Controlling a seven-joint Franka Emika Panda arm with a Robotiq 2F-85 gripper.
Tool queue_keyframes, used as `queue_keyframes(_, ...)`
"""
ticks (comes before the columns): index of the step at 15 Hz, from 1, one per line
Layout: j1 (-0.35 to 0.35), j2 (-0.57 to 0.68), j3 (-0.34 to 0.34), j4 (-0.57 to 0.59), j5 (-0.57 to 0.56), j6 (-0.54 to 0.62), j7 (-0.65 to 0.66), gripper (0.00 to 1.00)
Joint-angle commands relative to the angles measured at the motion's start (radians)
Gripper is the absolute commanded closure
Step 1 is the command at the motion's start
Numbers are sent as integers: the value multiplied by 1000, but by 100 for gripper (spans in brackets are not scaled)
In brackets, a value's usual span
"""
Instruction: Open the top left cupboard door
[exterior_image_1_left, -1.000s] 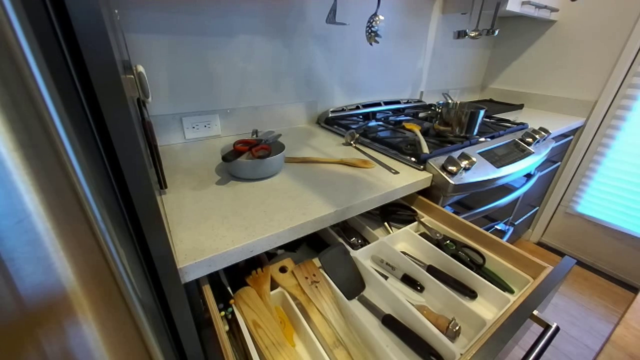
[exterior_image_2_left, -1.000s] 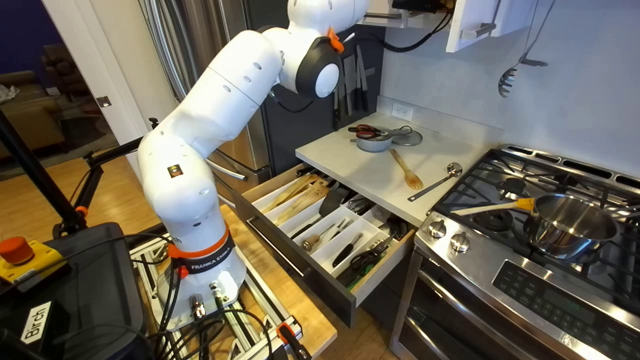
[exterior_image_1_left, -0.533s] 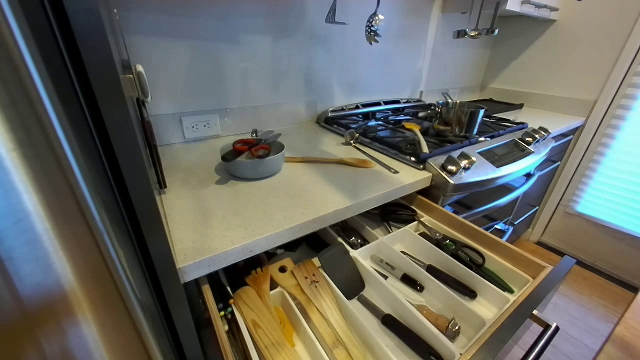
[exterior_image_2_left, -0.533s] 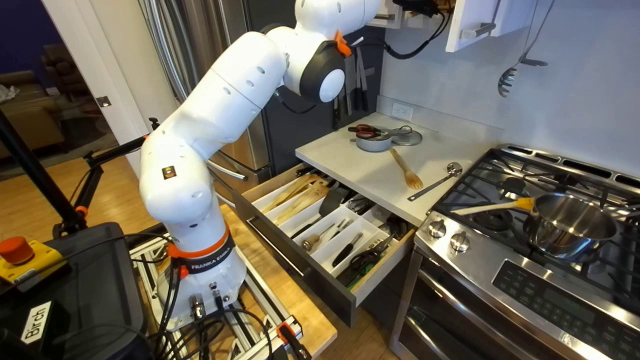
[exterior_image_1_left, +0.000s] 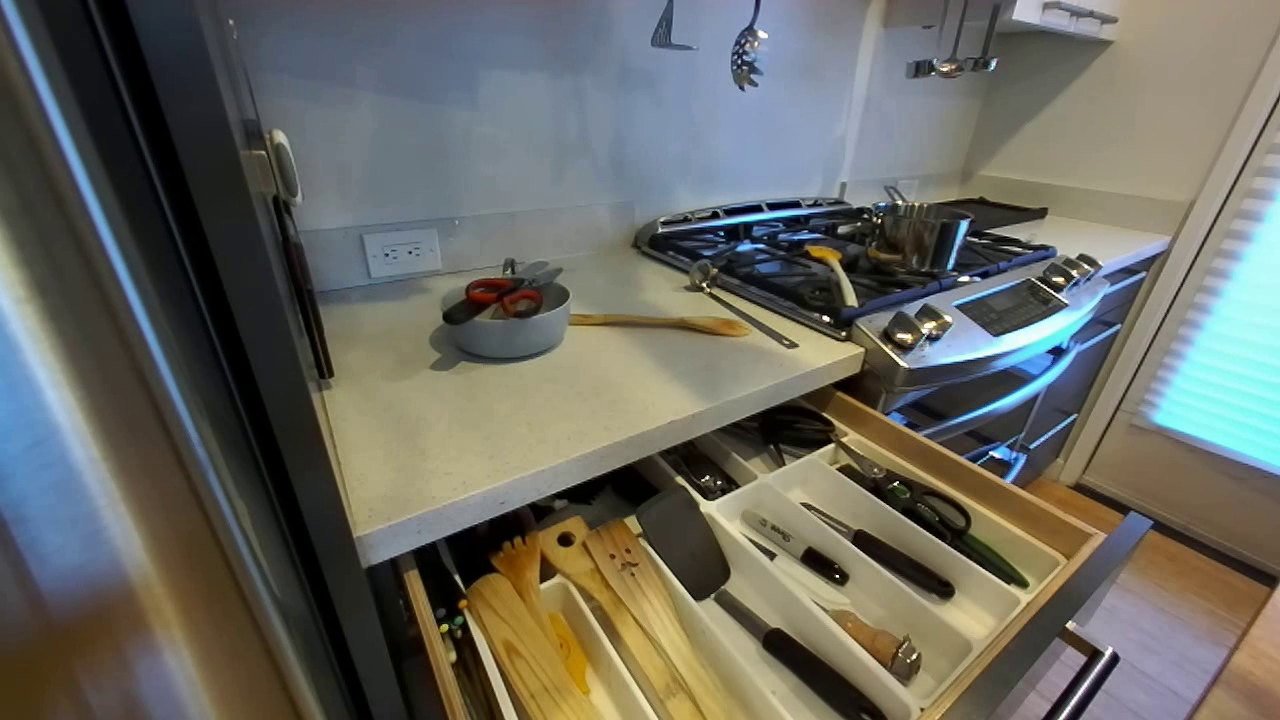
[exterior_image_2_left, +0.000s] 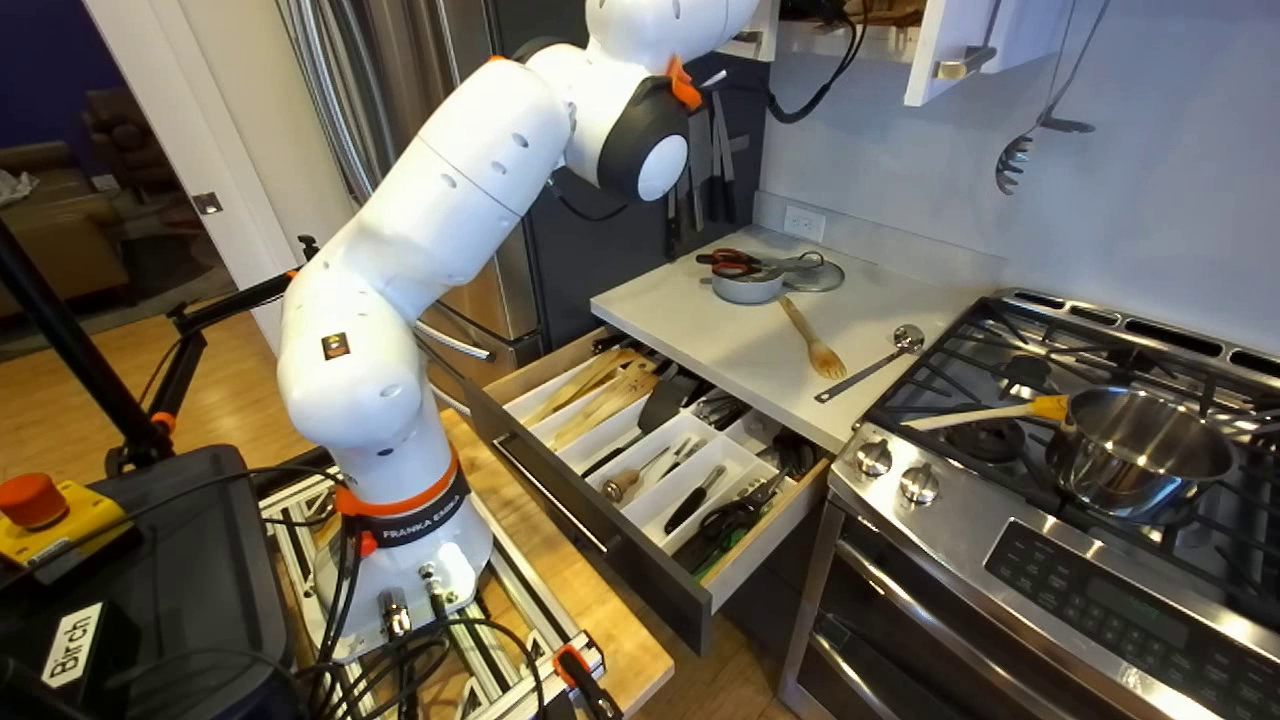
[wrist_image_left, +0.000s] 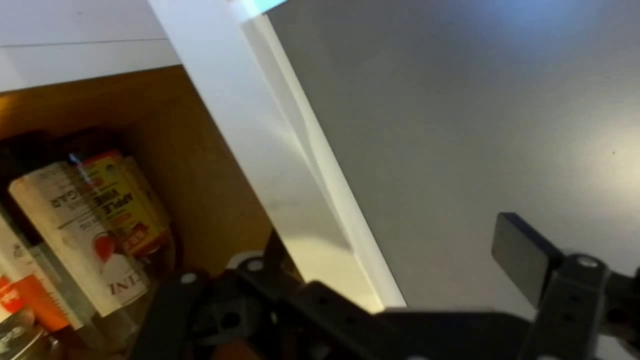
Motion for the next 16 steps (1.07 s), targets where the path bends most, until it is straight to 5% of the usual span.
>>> queue_keyframes(1,27,-26,50,-30,27,-78,66,0)
queue_keyframes(16,55,-38,155,-43,30,-320,180,0)
